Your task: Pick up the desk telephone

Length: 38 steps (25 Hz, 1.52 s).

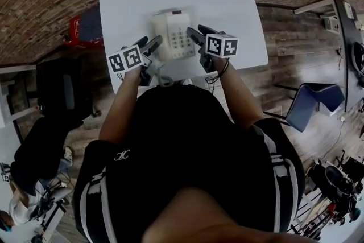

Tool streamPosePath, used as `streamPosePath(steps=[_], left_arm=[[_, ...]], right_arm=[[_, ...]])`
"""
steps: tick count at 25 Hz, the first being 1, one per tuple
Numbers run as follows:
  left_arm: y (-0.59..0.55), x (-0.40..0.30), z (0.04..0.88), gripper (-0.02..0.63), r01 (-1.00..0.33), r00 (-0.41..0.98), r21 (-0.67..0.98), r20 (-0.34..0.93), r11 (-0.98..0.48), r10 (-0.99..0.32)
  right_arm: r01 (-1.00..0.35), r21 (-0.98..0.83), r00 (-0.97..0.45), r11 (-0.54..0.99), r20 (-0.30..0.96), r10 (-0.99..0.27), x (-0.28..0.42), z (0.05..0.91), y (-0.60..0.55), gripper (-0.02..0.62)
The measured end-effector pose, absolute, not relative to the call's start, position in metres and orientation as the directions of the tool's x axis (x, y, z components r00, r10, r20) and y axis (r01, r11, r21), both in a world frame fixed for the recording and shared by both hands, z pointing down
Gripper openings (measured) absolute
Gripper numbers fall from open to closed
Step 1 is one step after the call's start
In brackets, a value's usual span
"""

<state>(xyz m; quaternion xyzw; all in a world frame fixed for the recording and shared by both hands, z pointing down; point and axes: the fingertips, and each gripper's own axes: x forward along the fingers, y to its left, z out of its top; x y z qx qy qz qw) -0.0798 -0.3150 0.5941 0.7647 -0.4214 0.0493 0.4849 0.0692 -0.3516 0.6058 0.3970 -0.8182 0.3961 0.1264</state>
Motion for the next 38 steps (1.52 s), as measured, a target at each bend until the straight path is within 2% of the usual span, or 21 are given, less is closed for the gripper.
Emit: streamPosePath(steps=[6,20,32,38], left_arm=[[-0.324,-0.081,0.613,0.311,-0.640,0.666,0.759,0.468,-0.123,-0.580],[-0.342,-0.074,0.659,0.319,-0.598,0.747,0.796,0.514,-0.090,-0.422],[-0.350,-0.062,0.667,0.330,-0.436,0.860,0.896,0.387,-0.085,-0.331],[-0.349,-0.060,0.669,0.334,-0.376,0.885,0.924,0.336,-0.068,-0.322]], right_arm=[[-0.738,-0.567,-0.671,0.365,0.560,-0.486,0.059,0.627,-0.361,0.222],[-0.715,-0.660,-0.692,0.230,0.623,-0.365,0.054,0.678,-0.383,0.230],[-0.615,-0.769,-0.782,0.172,0.569,-0.253,0.040,0.688,-0.379,0.230],[-0.587,-0.798,-0.800,0.136,0.547,-0.245,0.041,0.691,-0.377,0.230]])
